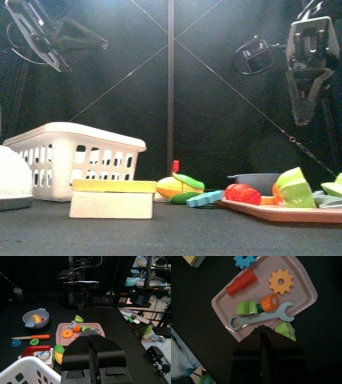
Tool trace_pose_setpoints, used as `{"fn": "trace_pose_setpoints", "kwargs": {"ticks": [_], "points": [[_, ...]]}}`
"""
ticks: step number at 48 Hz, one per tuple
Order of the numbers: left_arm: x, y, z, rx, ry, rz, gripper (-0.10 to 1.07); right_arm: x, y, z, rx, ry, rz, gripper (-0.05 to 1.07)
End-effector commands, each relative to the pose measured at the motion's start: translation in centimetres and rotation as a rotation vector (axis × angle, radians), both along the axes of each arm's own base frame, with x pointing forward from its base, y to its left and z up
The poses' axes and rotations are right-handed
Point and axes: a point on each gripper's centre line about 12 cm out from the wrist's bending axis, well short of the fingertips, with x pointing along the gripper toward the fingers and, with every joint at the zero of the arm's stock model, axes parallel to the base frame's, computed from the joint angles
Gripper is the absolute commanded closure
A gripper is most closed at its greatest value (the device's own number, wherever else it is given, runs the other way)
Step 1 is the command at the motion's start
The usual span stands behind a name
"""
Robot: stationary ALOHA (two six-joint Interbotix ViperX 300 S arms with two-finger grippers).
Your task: Grab squash bottom
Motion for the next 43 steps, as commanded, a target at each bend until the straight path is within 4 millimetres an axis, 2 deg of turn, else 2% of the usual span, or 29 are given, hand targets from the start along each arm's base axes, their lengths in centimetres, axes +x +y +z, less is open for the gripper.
{"fn": "trace_pose_setpoints", "kwargs": {"ticks": [1,8,20,25,43], "points": [[0.2,0.0,0.6,-0.003,-0.018,0.000,0.67,1.2,1.0,0.7,-0.023,-0.040,0.049,0.91],[0.1,0.0,0.4,-0.006,-0.010,0.002,0.67,2.5,1.9,-0.6,-0.047,0.003,0.084,0.81],[0.0,0.1,0.0,-0.026,0.007,0.011,0.67,4.9,2.8,-2.2,-0.084,0.088,0.109,0.54],[-0.1,0.2,-0.1,-0.035,0.011,0.016,0.67,5.5,3.4,-2.4,-0.099,0.130,0.124,0.46],[-0.3,0.2,0.0,-0.041,0.005,0.019,0.67,7.8,4.2,-3.4,-0.175,0.247,0.141,0.34]]}}
